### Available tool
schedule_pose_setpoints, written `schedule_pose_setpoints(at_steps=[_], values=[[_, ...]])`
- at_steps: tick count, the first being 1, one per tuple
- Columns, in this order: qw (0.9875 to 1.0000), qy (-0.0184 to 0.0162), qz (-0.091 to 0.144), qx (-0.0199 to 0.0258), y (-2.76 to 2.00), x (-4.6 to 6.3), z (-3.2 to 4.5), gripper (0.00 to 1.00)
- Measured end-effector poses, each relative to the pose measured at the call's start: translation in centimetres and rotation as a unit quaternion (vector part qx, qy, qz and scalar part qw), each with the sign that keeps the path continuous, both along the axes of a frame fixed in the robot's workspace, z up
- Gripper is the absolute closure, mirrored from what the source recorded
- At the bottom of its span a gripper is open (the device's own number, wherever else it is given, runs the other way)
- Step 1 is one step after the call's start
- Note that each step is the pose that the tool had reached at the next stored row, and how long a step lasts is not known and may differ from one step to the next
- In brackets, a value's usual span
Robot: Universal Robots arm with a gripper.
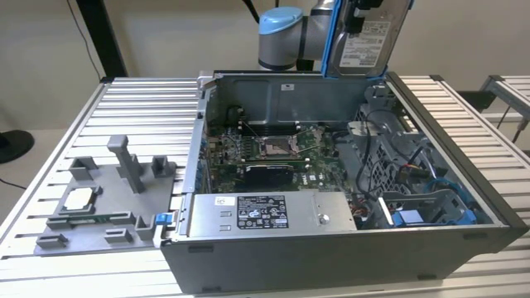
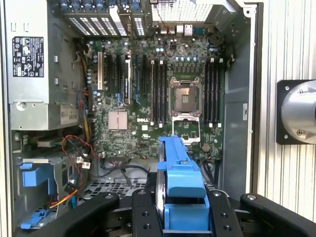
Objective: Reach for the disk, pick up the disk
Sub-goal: 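Pick up the disk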
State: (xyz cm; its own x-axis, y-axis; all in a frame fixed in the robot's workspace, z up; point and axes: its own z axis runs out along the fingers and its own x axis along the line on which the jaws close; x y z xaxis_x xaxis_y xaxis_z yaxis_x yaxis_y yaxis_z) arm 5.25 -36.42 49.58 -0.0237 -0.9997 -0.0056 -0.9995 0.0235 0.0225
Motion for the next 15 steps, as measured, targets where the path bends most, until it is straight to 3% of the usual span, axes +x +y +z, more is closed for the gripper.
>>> schedule_pose_setpoints(at_steps=[15], values=[[1.0000,0.0000,0.000,0.0000,-2.22,0.0,0.00,1.00]])
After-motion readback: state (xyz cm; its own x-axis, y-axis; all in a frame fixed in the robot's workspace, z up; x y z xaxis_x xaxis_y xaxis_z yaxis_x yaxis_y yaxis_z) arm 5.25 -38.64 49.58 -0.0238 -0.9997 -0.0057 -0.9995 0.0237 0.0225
